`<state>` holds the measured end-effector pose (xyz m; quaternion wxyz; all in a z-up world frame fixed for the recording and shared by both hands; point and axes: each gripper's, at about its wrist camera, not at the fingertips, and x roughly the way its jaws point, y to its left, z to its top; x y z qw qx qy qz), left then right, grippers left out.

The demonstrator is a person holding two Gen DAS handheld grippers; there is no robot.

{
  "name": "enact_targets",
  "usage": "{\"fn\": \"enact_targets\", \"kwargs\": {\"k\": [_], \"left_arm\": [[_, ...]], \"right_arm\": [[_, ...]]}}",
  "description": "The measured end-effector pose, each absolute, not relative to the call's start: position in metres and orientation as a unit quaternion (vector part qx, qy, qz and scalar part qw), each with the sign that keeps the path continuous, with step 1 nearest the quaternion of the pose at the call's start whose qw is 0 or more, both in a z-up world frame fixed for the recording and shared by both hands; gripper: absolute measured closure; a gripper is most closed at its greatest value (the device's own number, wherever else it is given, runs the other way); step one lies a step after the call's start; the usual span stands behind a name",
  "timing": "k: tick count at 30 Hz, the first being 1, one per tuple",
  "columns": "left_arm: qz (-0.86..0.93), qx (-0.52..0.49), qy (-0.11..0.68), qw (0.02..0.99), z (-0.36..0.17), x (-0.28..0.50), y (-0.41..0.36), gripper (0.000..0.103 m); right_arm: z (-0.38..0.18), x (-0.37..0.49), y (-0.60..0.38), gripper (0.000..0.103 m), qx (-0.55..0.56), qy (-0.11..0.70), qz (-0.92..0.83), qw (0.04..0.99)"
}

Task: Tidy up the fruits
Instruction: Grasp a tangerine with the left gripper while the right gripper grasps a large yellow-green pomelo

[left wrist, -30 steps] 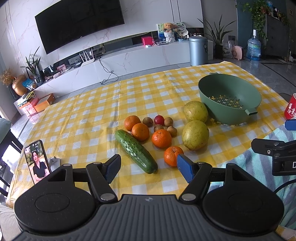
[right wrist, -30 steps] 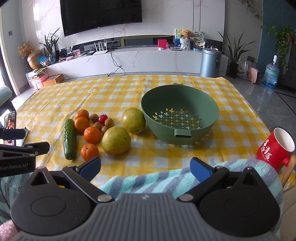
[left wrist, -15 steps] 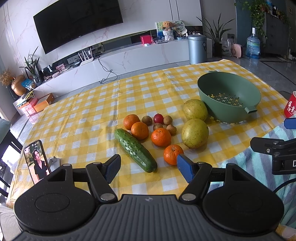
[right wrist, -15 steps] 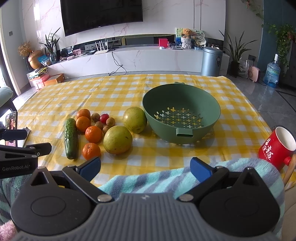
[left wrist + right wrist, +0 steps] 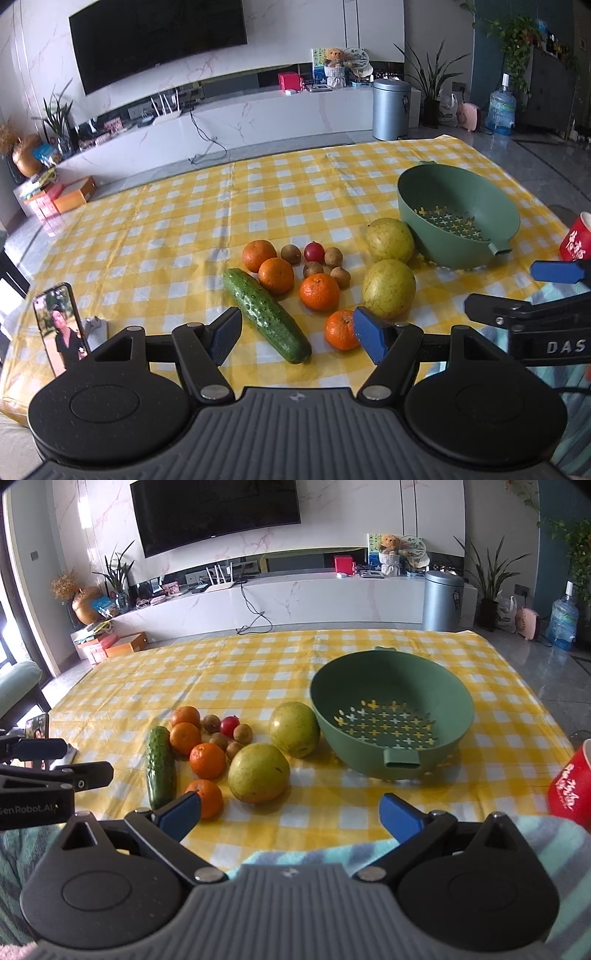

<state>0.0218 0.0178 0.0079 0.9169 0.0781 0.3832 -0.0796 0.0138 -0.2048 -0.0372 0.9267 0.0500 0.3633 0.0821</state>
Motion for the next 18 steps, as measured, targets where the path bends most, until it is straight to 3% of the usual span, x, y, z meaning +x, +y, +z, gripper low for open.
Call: {"fn": "enact_targets", "kwargs": {"k": [2, 5, 10, 18], "left_arm": [[-0.089, 0.066, 0.387, 0.915, 0.006, 0.028, 0.019, 0.031], [-0.106, 0.054, 0.390, 0.913, 0.000, 0.035, 0.019, 0.032], [-0.139, 0.070, 0.407, 0.900, -0.018, 0.045, 0.009, 0.034], [-0.156, 0.098, 0.441, 0.878, -0.055, 0.069, -0.006, 0.043]], "right_arm": [[-0.041, 0.019, -0.202, 0.010, 0.049, 0.355, 0.082, 0.930], [-0.047, 0.028, -0.202, 0.013, 0.050, 0.344, 0.088, 0.934], [-0.062, 0.051, -0.214, 0.033, 0.077, 0.357, 0.098, 0.926], [-0.088, 0.084, -0.212, 0.035, 0.136, 0.384, 0.138, 0.903]]}}
